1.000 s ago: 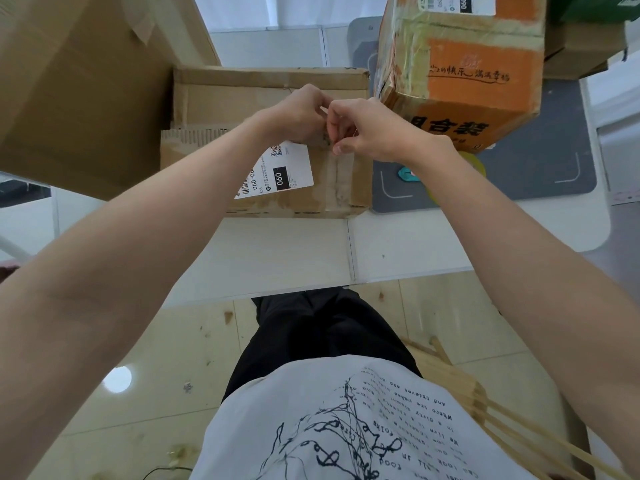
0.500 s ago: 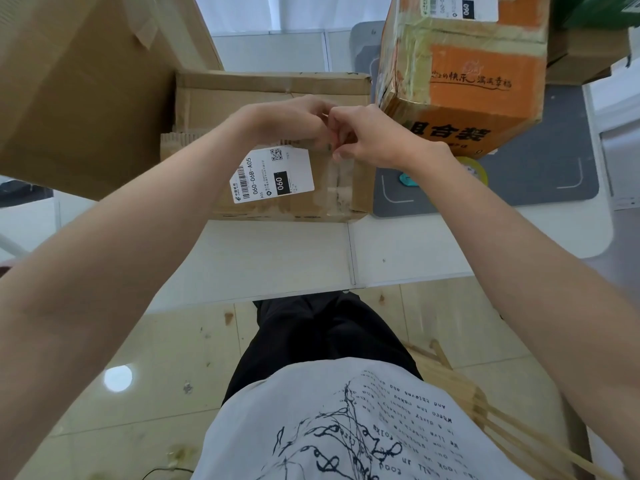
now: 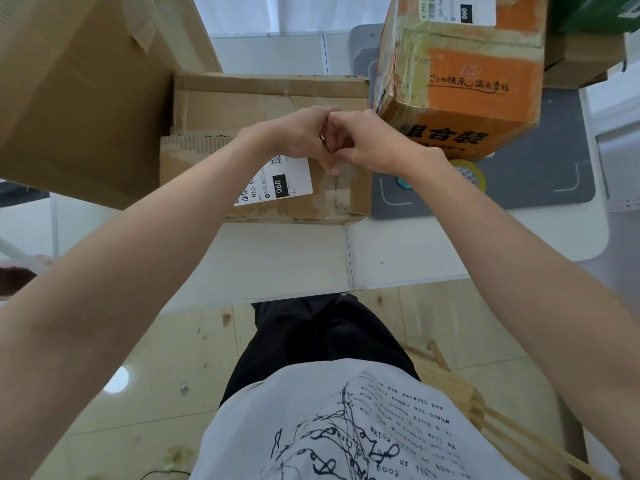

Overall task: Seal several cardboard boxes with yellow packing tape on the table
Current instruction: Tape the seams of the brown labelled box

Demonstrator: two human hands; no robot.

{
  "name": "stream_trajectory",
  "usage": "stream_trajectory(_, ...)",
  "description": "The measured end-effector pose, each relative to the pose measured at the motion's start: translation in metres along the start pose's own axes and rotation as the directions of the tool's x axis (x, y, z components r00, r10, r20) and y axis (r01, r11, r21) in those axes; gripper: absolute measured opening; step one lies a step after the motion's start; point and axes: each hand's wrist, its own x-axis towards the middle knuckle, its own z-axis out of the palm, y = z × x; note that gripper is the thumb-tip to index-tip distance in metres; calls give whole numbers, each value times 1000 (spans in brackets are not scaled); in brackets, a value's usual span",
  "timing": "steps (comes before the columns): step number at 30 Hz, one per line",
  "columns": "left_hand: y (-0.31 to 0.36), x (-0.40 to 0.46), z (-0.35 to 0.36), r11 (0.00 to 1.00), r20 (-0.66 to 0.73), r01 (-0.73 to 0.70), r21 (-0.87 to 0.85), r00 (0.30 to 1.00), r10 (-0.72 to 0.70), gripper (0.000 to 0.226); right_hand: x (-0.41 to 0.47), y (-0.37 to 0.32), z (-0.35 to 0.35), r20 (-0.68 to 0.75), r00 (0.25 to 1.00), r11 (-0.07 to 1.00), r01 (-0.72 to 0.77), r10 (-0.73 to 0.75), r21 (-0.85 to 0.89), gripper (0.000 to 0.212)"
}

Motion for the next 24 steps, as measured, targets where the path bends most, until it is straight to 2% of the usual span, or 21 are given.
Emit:
stream_trajectory(18,-2,3,13,1000,-105,-8,-11,994,7,62,-4,1,3,-36,999,997,17,-14,73,22)
stream_trajectory(24,-3,4,15,1000,-120,-14,-14,993,13,61,-4,3,5,-48,999,997,24,-21,69,16)
